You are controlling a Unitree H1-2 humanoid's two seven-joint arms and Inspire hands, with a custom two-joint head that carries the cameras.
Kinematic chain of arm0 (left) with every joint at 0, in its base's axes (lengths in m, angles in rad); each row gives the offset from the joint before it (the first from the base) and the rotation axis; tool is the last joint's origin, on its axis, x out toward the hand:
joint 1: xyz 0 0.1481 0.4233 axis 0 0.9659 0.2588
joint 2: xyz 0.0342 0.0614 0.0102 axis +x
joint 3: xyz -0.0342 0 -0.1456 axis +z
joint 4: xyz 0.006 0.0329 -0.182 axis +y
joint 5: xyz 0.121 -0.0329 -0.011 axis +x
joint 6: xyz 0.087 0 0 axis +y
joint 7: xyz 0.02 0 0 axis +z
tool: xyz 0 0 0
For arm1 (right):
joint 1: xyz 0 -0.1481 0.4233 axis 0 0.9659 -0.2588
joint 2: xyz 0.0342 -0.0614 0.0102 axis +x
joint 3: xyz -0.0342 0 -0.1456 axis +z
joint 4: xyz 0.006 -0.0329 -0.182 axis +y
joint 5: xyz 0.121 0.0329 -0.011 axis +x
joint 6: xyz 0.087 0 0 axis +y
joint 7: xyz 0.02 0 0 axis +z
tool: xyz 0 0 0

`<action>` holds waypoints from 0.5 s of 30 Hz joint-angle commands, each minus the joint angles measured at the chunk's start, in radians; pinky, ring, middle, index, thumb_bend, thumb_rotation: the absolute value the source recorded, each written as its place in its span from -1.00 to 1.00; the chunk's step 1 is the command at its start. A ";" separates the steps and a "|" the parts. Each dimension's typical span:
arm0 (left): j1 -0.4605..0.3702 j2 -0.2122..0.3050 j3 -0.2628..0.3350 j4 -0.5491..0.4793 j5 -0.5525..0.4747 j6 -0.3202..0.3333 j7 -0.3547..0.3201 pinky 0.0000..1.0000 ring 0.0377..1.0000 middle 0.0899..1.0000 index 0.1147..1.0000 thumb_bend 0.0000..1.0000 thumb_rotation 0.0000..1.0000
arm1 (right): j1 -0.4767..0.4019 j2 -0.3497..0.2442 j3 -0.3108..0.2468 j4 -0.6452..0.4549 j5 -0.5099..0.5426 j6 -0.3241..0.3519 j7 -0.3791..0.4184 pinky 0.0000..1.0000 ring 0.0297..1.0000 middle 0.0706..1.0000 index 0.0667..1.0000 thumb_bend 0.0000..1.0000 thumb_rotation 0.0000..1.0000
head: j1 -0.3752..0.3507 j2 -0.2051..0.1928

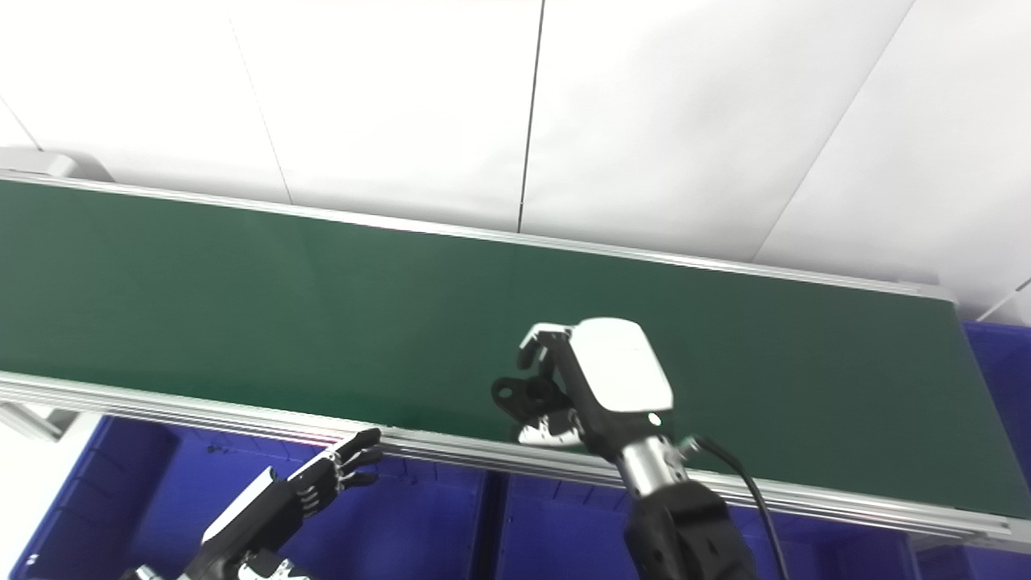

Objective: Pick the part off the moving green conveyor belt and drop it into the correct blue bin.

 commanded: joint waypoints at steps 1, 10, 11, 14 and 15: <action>0.007 0.002 0.009 -0.039 -0.009 -0.035 -0.009 0.72 0.86 0.96 0.87 0.90 -0.22 | 0.027 -0.001 -0.023 -0.076 0.011 -0.005 0.013 -0.70 -0.60 -0.20 -0.06 0.05 -1.00 | 0.001 0.013; 0.006 0.005 -0.005 -0.110 0.003 -0.034 0.021 0.71 0.84 0.93 0.85 0.89 -0.24 | 0.208 -0.016 -0.103 -0.142 0.067 -0.029 0.019 -0.68 -0.59 -0.16 -0.08 0.05 -1.00 | -0.042 0.122; 0.003 0.006 -0.008 -0.114 0.001 -0.034 0.023 0.69 0.83 0.93 0.85 0.89 -0.24 | 0.227 -0.015 -0.113 -0.134 0.078 -0.034 0.005 -0.68 -0.59 -0.13 -0.09 0.05 -1.00 | -0.050 0.133; -0.011 0.012 -0.014 -0.126 -0.003 -0.034 0.029 0.69 0.83 0.93 0.85 0.87 -0.25 | 0.274 -0.008 -0.134 -0.114 0.099 -0.047 -0.028 -0.62 -0.52 -0.14 -0.09 0.05 -1.00 | -0.077 0.155; -0.013 0.014 -0.015 -0.129 -0.003 -0.034 0.034 0.68 0.82 0.92 0.84 0.89 -0.25 | 0.289 -0.007 -0.138 -0.108 0.105 -0.052 -0.040 -0.58 -0.48 -0.15 -0.08 0.05 -1.00 | -0.084 0.160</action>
